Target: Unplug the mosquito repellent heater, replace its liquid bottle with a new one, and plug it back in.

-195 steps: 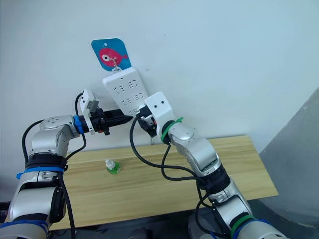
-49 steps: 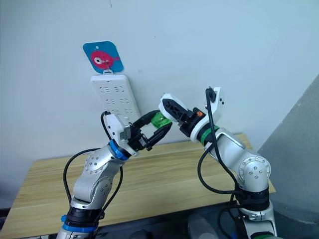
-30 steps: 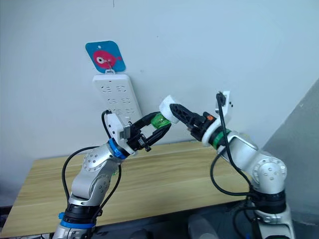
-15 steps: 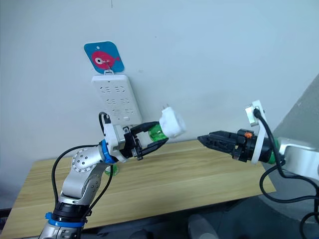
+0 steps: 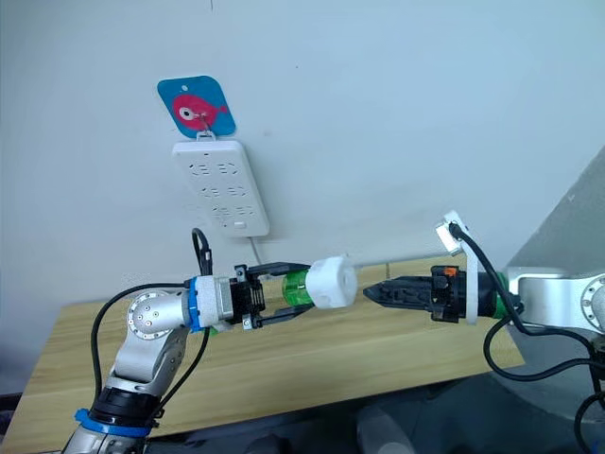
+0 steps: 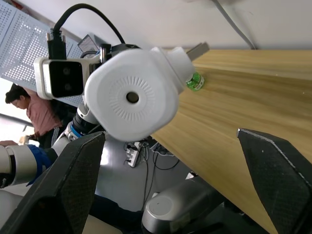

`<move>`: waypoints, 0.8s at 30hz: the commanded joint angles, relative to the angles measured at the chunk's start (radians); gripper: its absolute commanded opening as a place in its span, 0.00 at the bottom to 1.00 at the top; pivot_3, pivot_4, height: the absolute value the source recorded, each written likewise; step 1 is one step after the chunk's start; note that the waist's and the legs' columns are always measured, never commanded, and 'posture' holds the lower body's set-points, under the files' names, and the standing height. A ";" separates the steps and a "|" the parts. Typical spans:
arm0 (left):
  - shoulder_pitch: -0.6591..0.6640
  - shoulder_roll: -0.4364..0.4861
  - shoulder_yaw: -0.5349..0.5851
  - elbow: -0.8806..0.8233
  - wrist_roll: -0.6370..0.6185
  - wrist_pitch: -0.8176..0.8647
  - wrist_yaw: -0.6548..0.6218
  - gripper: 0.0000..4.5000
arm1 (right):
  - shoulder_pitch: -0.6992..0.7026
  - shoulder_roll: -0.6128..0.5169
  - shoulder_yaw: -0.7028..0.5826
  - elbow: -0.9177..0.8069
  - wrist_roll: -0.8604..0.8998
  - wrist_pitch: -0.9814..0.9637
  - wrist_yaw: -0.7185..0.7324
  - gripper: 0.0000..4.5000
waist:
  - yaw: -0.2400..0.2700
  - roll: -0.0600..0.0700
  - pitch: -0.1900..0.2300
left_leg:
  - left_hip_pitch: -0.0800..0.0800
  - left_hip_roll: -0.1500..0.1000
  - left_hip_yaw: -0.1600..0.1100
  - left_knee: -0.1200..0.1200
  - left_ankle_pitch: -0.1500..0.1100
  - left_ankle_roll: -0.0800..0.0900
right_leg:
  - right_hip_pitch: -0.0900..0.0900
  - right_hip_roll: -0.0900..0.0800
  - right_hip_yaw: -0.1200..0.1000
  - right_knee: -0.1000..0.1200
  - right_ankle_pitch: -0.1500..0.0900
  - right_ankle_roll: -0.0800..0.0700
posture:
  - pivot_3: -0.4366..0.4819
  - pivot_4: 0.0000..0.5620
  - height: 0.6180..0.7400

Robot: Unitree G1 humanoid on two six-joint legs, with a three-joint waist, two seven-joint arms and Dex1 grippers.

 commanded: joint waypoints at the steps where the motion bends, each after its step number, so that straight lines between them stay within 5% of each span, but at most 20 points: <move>1: 0.001 0.009 0.004 -0.014 -0.005 -0.043 -0.003 0.52 | -0.028 -0.010 -0.017 -0.011 0.026 0.012 0.017 1.00 | 0.000 0.000 0.000 | 0.000 0.000 0.000 0.000 0.000 0.000 | 0.000 0.000 0.000 0.000 0.000 0.000 | 0.25 0.19 0.91; 15: 0.008 0.027 -0.009 0.056 0.032 -0.199 -0.024 0.52 | 0.029 0.016 0.000 -0.061 0.026 -0.007 0.043 1.00 | 0.001 0.000 0.001 | 0.000 0.000 0.000 0.000 0.000 0.000 | 0.000 0.000 0.000 0.000 0.000 0.000 | 0.24 0.19 0.91; 24: -0.017 0.032 -0.028 0.112 0.107 -0.332 0.011 0.52 | 0.105 0.187 0.030 -0.140 0.026 -0.124 -0.157 1.00 | 0.003 0.000 0.003 | 0.000 0.000 0.001 0.000 0.000 0.000 | 0.000 0.000 0.000 0.000 0.000 0.000 | 0.25 0.21 0.91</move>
